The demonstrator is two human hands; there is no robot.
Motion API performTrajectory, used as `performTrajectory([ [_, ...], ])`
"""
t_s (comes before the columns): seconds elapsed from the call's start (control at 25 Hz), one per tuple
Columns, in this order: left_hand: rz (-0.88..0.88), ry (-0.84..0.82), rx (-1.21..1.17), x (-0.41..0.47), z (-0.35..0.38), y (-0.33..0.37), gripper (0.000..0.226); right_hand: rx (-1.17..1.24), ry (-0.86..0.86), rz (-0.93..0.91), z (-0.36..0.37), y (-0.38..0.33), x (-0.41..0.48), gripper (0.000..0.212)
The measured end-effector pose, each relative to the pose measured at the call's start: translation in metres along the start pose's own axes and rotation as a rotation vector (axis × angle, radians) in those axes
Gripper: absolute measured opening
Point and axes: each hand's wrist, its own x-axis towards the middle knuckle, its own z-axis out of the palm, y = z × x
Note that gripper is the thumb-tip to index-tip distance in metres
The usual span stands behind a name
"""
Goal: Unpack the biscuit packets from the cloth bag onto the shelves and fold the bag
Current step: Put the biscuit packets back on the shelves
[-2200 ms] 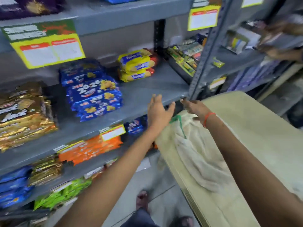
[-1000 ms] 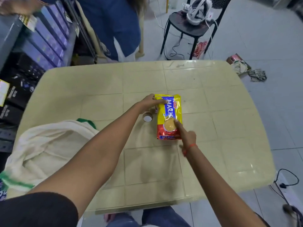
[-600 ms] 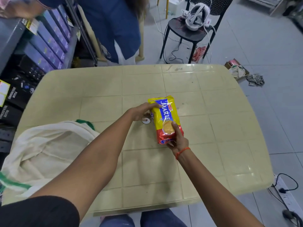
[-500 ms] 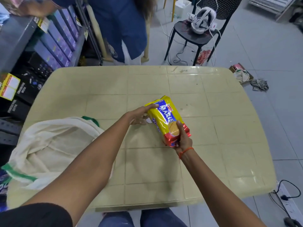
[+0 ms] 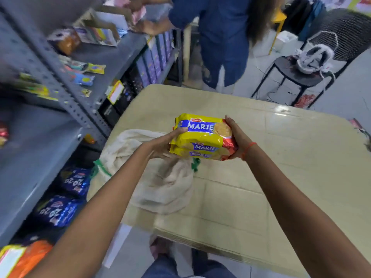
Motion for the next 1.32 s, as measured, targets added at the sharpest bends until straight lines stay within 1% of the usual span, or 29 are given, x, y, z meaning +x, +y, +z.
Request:
performTrajectory([
  [0.08, -0.026, 0.075, 0.007, -0.034, -0.038, -0.017, 0.09, -0.149, -0.061, 0.033, 0.047, -0.01, 0.005, 0.067],
  [0.16, -0.045, 0.178, -0.036, -0.069, -0.069, -0.035, 0.094, -0.244, -0.153, 0.044, 0.098, -0.014, 0.006, 0.074],
  [0.2, -0.041, 0.24, -0.082, -0.085, -0.084, -0.046, 0.098, -0.29, -0.206, 0.041, 0.125, -0.015, 0.005, 0.071],
  [0.28, -0.037, 0.365, -0.182, -0.113, -0.108, -0.065, 0.102, -0.361, -0.297, 0.005, 0.172, -0.015, 0.005, 0.053],
  [0.36, -0.029, 0.498, -0.291, -0.143, -0.13, -0.089, 0.094, -0.42, -0.378, -0.03, 0.224, -0.014, 0.004, 0.041],
  [0.44, -0.026, 0.615, -0.402, -0.171, -0.15, -0.113, 0.083, -0.461, -0.481, -0.048, 0.275, -0.011, 0.003, 0.037],
  [0.56, -0.022, 0.767, -0.554, -0.207, -0.179, -0.151, 0.079, -0.503, -0.658, -0.038, 0.347, 0.0, -0.001, 0.037],
  [0.6, -0.018, 0.798, -0.582, -0.215, -0.187, -0.16, 0.074, -0.517, -0.684, -0.036, 0.366, 0.003, -0.002, 0.037],
  [0.68, 0.002, 0.843, -0.646, -0.226, -0.201, -0.175, 0.064, -0.563, -0.675, -0.079, 0.406, 0.009, -0.001, 0.035],
  [0.76, 0.042, 0.853, -0.767, -0.229, -0.214, -0.186, 0.06, -0.615, -0.629, -0.154, 0.442, 0.012, 0.005, 0.039],
  [0.84, 0.068, 0.865, -0.861, -0.229, -0.226, -0.193, 0.064, -0.602, -0.617, -0.175, 0.472, 0.017, 0.014, 0.057],
  [0.88, 0.079, 0.884, -0.888, -0.229, -0.232, -0.195, 0.065, -0.59, -0.628, -0.185, 0.484, 0.019, 0.018, 0.061],
  [0.92, 0.092, 0.91, -0.904, -0.229, -0.236, -0.197, 0.064, -0.574, -0.638, -0.205, 0.494, 0.022, 0.024, 0.059],
  [0.96, 0.107, 0.939, -0.92, -0.23, -0.241, -0.198, 0.061, -0.557, -0.646, -0.231, 0.503, 0.024, 0.03, 0.051],
  [1.04, 0.135, 0.982, -0.969, -0.23, -0.25, -0.201, 0.049, -0.549, -0.656, -0.279, 0.518, 0.026, 0.039, 0.036],
  [1.08, 0.138, 0.984, -0.99, -0.228, -0.252, -0.202, 0.045, -0.565, -0.661, -0.288, 0.522, 0.025, 0.043, 0.034],
  [1.12, 0.132, 0.976, -1.003, -0.226, -0.254, -0.205, 0.045, -0.59, -0.668, -0.289, 0.526, 0.025, 0.046, 0.034],
  [1.2, 0.105, 0.967, -1.023, -0.22, -0.255, -0.209, 0.054, -0.645, -0.671, -0.294, 0.53, 0.026, 0.052, 0.036],
  [1.32, 0.077, 1.003, -1.05, -0.213, -0.253, -0.212, 0.061, -0.7, -0.678, -0.298, 0.533, 0.024, 0.057, 0.04],
])
